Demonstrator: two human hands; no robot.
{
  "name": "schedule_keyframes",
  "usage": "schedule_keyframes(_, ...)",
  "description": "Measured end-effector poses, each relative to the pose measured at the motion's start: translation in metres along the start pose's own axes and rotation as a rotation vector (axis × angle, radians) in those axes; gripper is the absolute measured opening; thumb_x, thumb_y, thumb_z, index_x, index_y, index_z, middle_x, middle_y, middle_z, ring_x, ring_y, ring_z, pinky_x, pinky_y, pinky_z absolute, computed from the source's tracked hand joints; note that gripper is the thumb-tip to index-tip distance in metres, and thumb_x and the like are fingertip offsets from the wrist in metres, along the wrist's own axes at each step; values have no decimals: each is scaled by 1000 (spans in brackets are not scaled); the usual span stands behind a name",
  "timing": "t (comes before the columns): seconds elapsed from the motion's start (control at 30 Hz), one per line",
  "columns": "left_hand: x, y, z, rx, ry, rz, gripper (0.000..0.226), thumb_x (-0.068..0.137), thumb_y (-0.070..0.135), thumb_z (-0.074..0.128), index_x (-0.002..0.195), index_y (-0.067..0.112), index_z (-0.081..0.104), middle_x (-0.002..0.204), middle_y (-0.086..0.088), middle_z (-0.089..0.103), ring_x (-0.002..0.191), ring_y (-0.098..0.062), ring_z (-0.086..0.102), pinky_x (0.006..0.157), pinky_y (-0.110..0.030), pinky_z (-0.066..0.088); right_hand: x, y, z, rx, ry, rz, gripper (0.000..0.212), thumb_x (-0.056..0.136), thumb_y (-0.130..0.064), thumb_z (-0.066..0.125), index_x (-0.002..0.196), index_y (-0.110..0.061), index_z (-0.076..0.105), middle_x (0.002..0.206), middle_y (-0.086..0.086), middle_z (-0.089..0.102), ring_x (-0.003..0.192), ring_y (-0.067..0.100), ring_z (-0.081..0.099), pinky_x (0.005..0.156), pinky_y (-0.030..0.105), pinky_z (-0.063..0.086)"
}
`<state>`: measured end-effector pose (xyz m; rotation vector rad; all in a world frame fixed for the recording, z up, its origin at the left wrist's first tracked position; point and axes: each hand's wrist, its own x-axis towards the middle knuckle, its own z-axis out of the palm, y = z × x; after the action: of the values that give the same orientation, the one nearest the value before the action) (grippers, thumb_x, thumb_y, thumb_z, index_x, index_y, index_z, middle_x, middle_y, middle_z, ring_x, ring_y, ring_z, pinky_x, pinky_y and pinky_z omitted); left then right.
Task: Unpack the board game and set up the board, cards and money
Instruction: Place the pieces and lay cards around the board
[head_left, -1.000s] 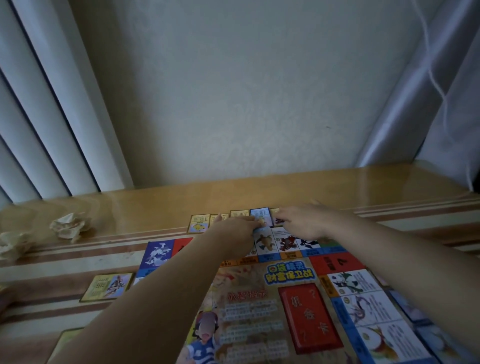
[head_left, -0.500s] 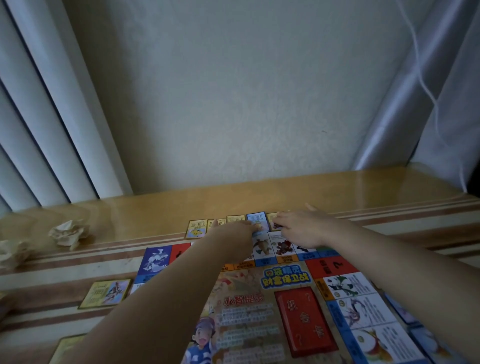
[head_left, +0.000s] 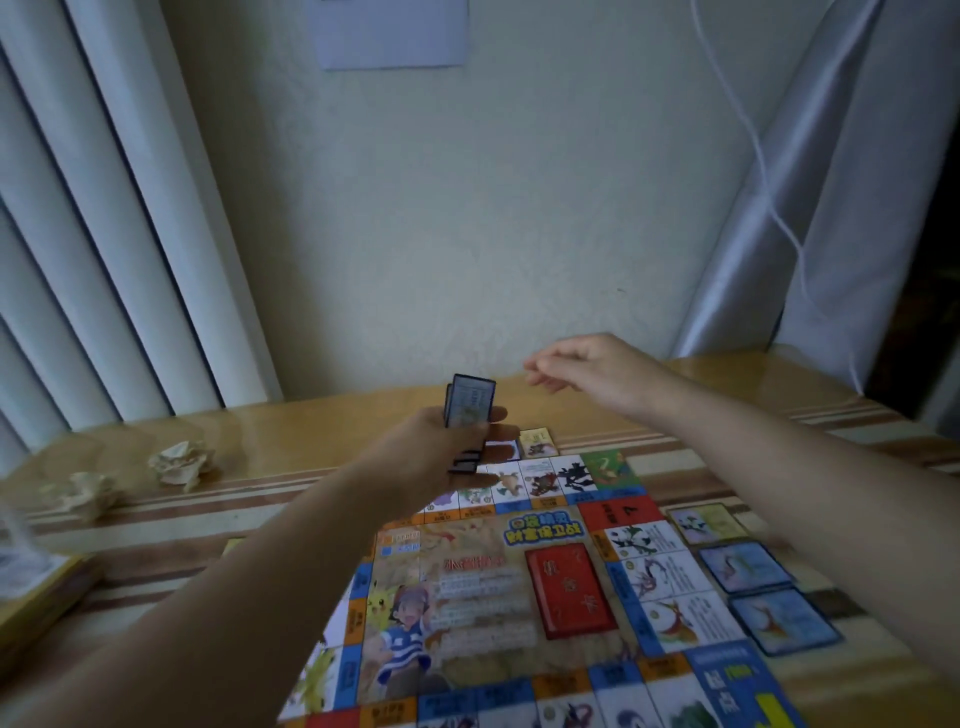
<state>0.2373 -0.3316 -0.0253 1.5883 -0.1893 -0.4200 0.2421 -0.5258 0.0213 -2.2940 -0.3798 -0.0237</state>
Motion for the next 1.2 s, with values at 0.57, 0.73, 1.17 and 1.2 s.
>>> schedule_keyframes(0.57,-157,15,50,-588,-254,-140,64,84,55,42,120,5,60,115,-23,65,91,-32,69,79,-40,54,-127,-75,28,182,-13,62,12,80,-28,73,81,-17,69,84,-2,72,78,7,65,78,23,49)
schedule_keyframes(0.73,-173,9,50,-628,-243,-124,51,94,41,35,120,5,59,119,-26,62,100,-37,64,86,-42,50,-138,-84,32,123,-31,83,10,82,-27,71,77,-20,67,84,-5,71,78,5,64,72,20,46)
schedule_keyframes(1.17,-168,48,48,-301,75,98,12,97,15,48,101,6,56,90,-15,67,73,-18,67,58,-23,58,-123,-111,7,155,121,-76,22,83,-7,69,103,-12,62,77,-1,66,64,6,59,60,12,49)
schedule_keyframes(1.2,-167,51,47,-263,91,121,10,97,14,48,98,8,56,88,-13,65,70,-17,65,57,-21,57,-122,-112,4,141,121,-96,22,83,-7,70,101,-16,62,74,-2,65,64,6,60,66,16,50)
